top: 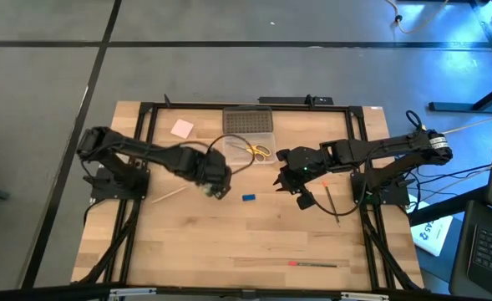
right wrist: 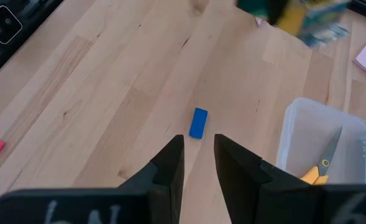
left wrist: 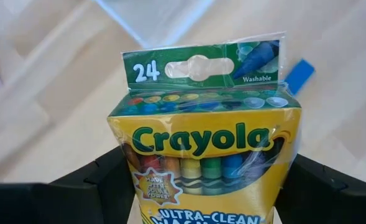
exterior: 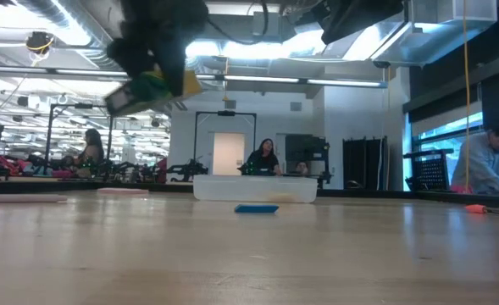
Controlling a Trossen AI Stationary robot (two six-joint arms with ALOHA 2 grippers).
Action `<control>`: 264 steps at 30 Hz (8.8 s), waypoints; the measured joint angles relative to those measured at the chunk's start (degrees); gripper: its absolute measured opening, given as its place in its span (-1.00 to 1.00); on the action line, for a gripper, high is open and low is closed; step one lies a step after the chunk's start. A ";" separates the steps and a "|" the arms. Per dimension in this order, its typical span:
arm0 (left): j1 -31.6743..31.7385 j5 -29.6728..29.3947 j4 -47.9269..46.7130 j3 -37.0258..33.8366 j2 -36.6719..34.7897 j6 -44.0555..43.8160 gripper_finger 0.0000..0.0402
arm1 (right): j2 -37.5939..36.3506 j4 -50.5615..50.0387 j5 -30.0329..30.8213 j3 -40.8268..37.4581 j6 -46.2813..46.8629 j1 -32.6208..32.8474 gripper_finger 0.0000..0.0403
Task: Pack school essentials
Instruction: Put the crayon box into the black supply box, then put the light pink pen into the black supply box
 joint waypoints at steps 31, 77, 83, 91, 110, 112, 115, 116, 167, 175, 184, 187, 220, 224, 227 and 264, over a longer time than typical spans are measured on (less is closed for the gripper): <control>22.73 1.42 27.46 -0.04 8.87 17.96 0.45 | -0.02 3.80 30.87 0.04 8.69 -0.82 -0.55; 26.46 10.54 32.01 -0.04 20.23 72.80 0.45 | -0.02 4.76 30.56 0.00 9.25 -0.81 -0.55; 26.46 10.54 32.04 -0.04 20.23 72.75 0.45 | -0.02 4.74 30.53 0.00 9.24 -0.80 -0.55; 27.59 11.06 31.84 -0.04 20.23 72.76 0.47 | -0.02 4.78 30.49 0.00 9.25 -0.80 -0.55; 26.80 10.08 31.49 -0.04 19.32 69.13 0.97 | -0.02 4.79 30.45 0.00 9.25 -0.80 -0.55; 26.28 10.09 31.73 -0.04 18.31 68.06 0.97 | -0.02 4.81 30.45 0.00 9.25 -0.80 -0.55; 25.10 10.01 31.02 -0.04 16.85 67.37 0.97 | -0.02 4.85 30.45 0.00 9.25 -0.80 -0.55; 24.65 9.64 30.91 -0.04 16.11 66.75 0.97 | -0.02 4.87 30.45 0.00 9.25 -0.81 -0.55; -6.88 13.06 -12.62 -13.65 6.24 5.00 0.97 | -0.02 6.02 30.45 -0.02 9.25 -0.81 -0.55; -5.09 13.74 -1.76 -22.34 -4.44 4.29 0.97 | -0.02 6.02 30.45 -0.02 9.25 -0.81 -0.55; -3.02 13.73 5.27 -30.67 -10.32 3.39 0.97 | -0.02 6.14 12.04 -0.02 7.31 -0.79 -0.55; -2.30 13.47 6.89 -32.64 -10.28 3.38 0.97 | -0.02 6.76 4.54 -0.02 6.08 -0.76 -0.55; -0.79 13.54 19.31 -41.16 -10.37 3.26 0.77 | -0.02 6.86 2.49 -0.02 6.23 -0.80 -0.55; -0.79 13.56 19.41 -41.20 -10.32 3.32 0.73 | -0.02 6.85 2.49 -0.02 6.25 -0.81 -0.55; -0.79 13.56 19.51 -41.40 -10.32 3.96 0.73 | -0.02 6.86 2.49 -0.02 6.25 -0.82 -0.55; 1.02 16.77 20.59 -43.19 -10.52 4.91 0.06 | -0.02 6.95 2.51 -0.02 6.45 -0.74 -0.55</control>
